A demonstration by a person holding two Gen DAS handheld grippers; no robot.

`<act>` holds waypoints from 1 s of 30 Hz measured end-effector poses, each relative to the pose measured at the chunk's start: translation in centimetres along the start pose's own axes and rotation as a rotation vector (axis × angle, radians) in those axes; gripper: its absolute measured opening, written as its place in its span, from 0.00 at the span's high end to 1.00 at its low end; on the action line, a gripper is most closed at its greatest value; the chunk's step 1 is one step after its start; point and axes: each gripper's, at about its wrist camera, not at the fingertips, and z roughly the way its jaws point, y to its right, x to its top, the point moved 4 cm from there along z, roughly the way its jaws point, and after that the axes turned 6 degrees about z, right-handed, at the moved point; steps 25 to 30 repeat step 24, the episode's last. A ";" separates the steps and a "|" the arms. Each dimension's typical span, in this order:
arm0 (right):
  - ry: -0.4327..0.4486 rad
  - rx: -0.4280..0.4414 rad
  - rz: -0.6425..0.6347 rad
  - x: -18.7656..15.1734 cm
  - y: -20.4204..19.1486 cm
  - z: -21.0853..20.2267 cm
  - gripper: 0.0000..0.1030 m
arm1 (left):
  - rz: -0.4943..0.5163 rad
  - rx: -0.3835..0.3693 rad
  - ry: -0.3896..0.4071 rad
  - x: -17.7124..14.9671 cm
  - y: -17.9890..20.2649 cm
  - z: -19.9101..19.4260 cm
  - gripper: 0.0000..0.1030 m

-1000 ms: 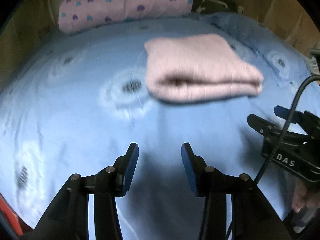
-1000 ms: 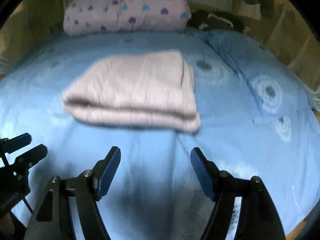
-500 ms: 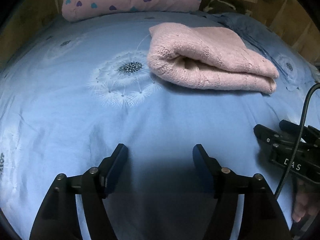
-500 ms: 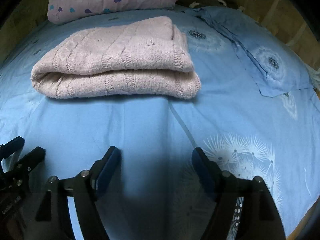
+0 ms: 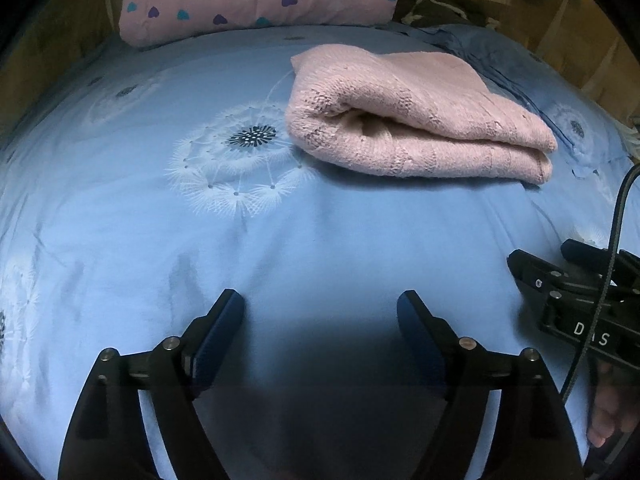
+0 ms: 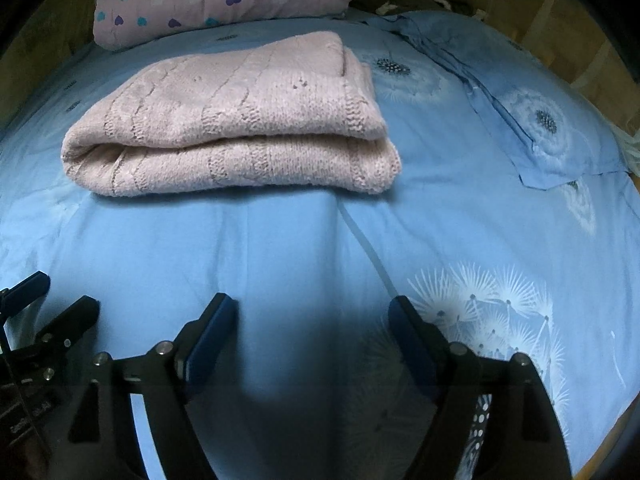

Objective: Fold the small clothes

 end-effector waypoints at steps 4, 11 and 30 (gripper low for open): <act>0.002 -0.001 -0.002 -0.1 -0.1 0.0 0.18 | 0.004 -0.003 0.001 -0.1 0.2 0.0 0.37; 0.002 -0.003 -0.004 -0.2 -0.1 -0.1 0.18 | 0.009 -0.006 0.003 -0.3 0.3 0.1 0.35; 0.004 -0.008 -0.009 -0.3 -0.1 -0.1 0.18 | 0.027 0.002 0.006 -0.5 1.2 0.0 0.24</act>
